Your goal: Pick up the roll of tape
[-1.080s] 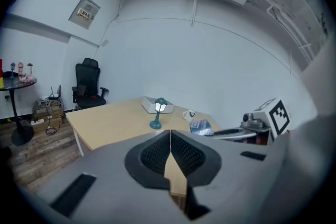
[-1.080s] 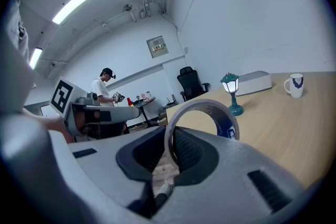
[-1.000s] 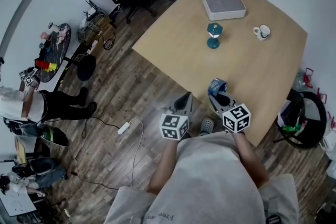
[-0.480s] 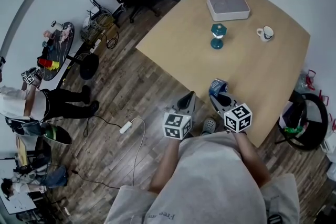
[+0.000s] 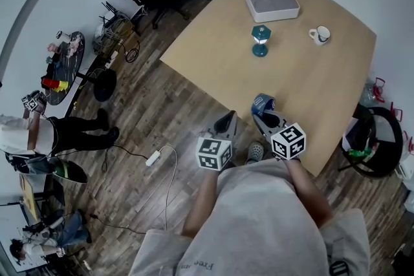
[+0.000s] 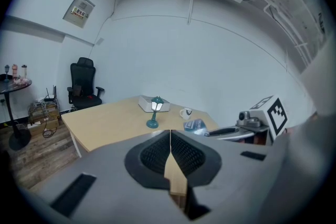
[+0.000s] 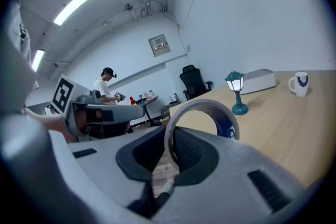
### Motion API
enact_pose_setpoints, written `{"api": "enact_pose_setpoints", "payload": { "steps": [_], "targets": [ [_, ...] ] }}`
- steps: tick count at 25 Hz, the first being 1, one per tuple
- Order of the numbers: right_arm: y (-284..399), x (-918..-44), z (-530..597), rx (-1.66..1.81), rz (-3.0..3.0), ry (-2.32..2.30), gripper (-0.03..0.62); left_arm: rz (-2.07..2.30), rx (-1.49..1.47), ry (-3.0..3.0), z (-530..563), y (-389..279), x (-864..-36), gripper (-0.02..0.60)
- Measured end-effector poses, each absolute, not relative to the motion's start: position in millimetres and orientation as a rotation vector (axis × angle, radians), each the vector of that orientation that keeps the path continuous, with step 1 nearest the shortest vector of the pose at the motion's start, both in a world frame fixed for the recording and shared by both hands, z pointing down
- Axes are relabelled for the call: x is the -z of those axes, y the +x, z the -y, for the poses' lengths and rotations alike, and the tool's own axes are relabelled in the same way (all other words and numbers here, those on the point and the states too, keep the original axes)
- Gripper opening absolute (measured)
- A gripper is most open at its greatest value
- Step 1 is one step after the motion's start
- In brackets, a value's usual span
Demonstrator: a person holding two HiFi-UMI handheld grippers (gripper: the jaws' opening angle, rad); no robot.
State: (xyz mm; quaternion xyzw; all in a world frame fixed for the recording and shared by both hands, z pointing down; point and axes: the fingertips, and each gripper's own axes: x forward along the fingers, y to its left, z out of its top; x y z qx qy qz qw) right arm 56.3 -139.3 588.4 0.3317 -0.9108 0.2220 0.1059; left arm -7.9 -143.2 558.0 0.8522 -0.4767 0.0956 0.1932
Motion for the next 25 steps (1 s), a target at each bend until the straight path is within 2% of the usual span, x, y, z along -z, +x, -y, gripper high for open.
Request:
{"api": "enact_pose_setpoints", "payload": {
  "steps": [25],
  "targets": [
    [59.1, -586.8, 141.9, -0.64, 2.693, 0.987, 0.044, 1.327, -0.304, 2.373, 141.7, -7.4, -566.1, 0.006]
  ]
}}
